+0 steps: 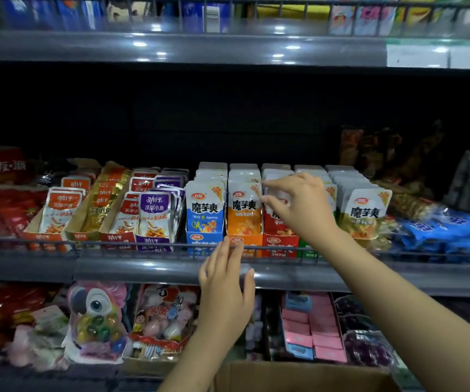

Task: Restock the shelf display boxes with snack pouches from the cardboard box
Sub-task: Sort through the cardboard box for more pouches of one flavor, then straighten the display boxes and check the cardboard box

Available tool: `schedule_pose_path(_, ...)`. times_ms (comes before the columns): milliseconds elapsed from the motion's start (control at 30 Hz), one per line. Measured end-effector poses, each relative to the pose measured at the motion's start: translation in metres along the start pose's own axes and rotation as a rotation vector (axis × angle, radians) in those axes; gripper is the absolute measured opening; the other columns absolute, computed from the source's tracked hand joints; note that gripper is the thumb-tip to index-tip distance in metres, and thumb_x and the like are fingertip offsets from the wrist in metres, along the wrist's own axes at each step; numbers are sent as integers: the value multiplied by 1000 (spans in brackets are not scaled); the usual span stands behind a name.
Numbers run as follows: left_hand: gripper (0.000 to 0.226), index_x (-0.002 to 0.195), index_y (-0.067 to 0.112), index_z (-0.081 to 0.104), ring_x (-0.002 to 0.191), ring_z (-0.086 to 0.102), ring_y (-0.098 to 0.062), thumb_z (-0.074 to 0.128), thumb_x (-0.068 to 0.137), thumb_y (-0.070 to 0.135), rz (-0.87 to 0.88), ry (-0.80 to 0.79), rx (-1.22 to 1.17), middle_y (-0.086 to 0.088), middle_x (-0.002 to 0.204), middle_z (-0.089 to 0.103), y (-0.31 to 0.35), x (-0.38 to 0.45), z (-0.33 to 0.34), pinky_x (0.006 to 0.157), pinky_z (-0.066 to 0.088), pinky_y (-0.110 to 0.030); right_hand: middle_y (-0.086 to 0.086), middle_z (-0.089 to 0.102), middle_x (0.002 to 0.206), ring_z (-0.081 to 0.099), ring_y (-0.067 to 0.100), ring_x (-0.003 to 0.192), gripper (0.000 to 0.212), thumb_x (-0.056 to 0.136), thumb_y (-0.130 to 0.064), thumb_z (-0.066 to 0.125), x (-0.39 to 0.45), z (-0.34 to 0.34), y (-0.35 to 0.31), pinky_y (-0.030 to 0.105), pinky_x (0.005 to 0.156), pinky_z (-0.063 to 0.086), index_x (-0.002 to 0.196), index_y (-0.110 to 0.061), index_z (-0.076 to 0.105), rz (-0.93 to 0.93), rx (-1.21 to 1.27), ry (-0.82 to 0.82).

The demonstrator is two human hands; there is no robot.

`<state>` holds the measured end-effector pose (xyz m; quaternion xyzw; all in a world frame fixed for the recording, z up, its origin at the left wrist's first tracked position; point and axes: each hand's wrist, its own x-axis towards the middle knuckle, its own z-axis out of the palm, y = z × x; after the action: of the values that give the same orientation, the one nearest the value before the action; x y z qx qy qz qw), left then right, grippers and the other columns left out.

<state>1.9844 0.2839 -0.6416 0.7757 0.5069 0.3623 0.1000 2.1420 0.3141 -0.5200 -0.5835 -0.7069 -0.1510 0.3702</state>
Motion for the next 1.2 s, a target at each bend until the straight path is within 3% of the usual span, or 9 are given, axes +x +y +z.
schedule_pose_path(167, 40, 130, 27, 50, 125, 39, -5, 39, 93, 38, -28, -22, -265, 15, 130, 43, 21, -54, 14, 106, 29, -24, -2, 72, 95, 60, 21, 93, 28, 83, -35, 63, -86, -13, 3, 35, 86, 41, 103, -19, 72, 21, 129, 79)
schedule_pose_path(300, 28, 122, 26, 55, 104, 47, 3, 51, 95, 22, -172, -167, -323, 14, 119, 49, 17, -97, 46, 90, 35, -13, -4, 71, 92, 60, 15, 88, 33, 83, -40, 56, -177, -1, 13, 21, 82, 41, 103, -19, 72, 170, 214, -59)
schedule_pose_path(400, 27, 120, 22, 56, 107, 54, -7, 54, 94, 16, -378, -301, -353, 8, 113, 54, 7, -130, 70, 88, 40, -17, -4, 71, 89, 63, 16, 83, 28, 81, -33, 59, -250, 6, 20, 20, 74, 45, 99, -18, 73, 329, 215, -167)
schedule_pose_path(467, 29, 123, 14, 54, 111, 54, -13, 53, 94, 13, -509, -429, -335, -1, 120, 56, 2, -151, 90, 83, 36, -16, -3, 71, 87, 64, 18, 83, 28, 81, -35, 57, -296, 10, 23, 26, 73, 51, 97, -18, 73, 413, 184, -252)
schedule_pose_path(567, 35, 130, 11, 49, 113, 52, -21, 50, 95, 15, -547, -588, -181, -11, 128, 53, -14, -180, 121, 76, 32, -16, -1, 70, 81, 66, 22, 78, 25, 80, -31, 56, -354, 14, 23, 28, 64, 52, 95, -20, 73, 517, 139, -375)
schedule_pose_path(733, 42, 134, 5, 40, 117, 50, -33, 45, 96, 22, -574, -834, 73, -19, 132, 48, -41, -200, 151, 85, 40, -29, 0, 72, 85, 66, 23, 76, 27, 77, -30, 56, -416, 22, 12, 30, 59, 52, 96, -22, 73, 612, 31, -527)
schedule_pose_path(867, 53, 137, 1, 40, 123, 47, -34, 46, 95, 32, -685, -901, 179, -19, 136, 50, -73, -204, 174, 95, 42, -31, -2, 71, 80, 63, 21, 68, 33, 81, -36, 46, -432, 28, 7, 30, 60, 48, 94, -23, 74, 560, -94, -540)
schedule_pose_path(1033, 88, 147, -3, 23, 138, 29, -36, 36, 86, 59, -803, -1050, 358, -23, 152, 26, -119, -210, 211, 112, 28, -37, 0, 72, 101, 66, 24, 85, 42, 83, -39, 41, -430, 29, 7, 34, 71, 47, 107, -22, 71, 472, -164, -579)
schedule_pose_path(1200, 79, 147, -7, 2, 140, 17, -41, 43, 97, 37, -740, -1066, 389, -28, 152, 12, -107, -209, 209, 112, 20, -41, 4, 70, 110, 65, 28, 96, 45, 82, -40, 42, -431, 34, 8, 38, 81, 48, 114, -19, 68, 502, -163, -609)
